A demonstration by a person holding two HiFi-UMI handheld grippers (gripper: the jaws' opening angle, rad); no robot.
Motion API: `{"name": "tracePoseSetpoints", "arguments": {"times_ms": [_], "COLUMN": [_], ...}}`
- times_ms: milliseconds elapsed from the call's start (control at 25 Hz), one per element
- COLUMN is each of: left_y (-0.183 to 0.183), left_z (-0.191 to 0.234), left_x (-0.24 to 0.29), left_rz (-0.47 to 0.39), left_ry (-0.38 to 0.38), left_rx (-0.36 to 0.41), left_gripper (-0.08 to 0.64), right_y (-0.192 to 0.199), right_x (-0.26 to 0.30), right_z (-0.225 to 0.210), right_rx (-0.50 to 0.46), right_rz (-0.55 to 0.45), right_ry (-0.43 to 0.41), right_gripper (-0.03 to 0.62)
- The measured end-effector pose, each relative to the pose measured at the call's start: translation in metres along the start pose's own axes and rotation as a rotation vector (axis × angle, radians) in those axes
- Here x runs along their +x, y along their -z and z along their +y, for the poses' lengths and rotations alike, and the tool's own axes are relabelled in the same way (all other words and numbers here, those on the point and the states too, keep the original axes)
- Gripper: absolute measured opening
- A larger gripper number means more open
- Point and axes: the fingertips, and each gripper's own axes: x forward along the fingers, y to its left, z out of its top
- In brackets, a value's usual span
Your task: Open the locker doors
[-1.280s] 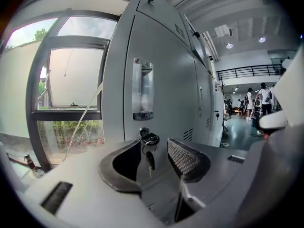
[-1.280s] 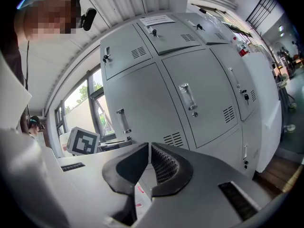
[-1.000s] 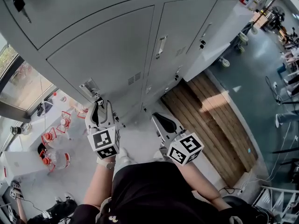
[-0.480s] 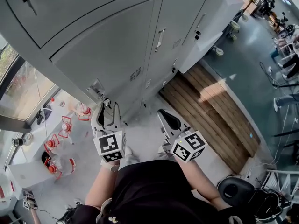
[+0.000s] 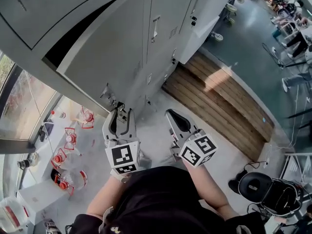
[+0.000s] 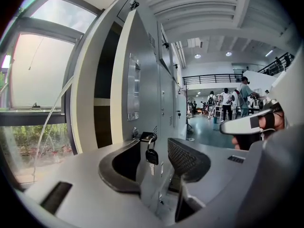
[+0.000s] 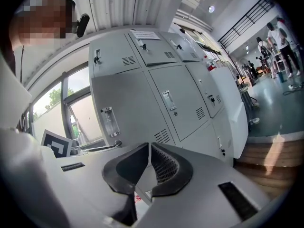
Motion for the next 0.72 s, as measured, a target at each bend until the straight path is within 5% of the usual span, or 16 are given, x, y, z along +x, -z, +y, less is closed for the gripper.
{"name": "tracePoseSetpoints", "arguments": {"times_ms": [720], "left_y": [-0.009], "left_z": [-0.116], "left_x": [0.001], "left_rz": [0.033], "left_ry": [0.020], "left_rx": [-0.015], "left_gripper": [0.213], "right_y": [-0.015], "right_x": [-0.115], "right_z": [-0.074], "right_rx": [0.007], "right_rz": [-0.013], "right_ry": [0.039], "right_gripper": [0.029]}}
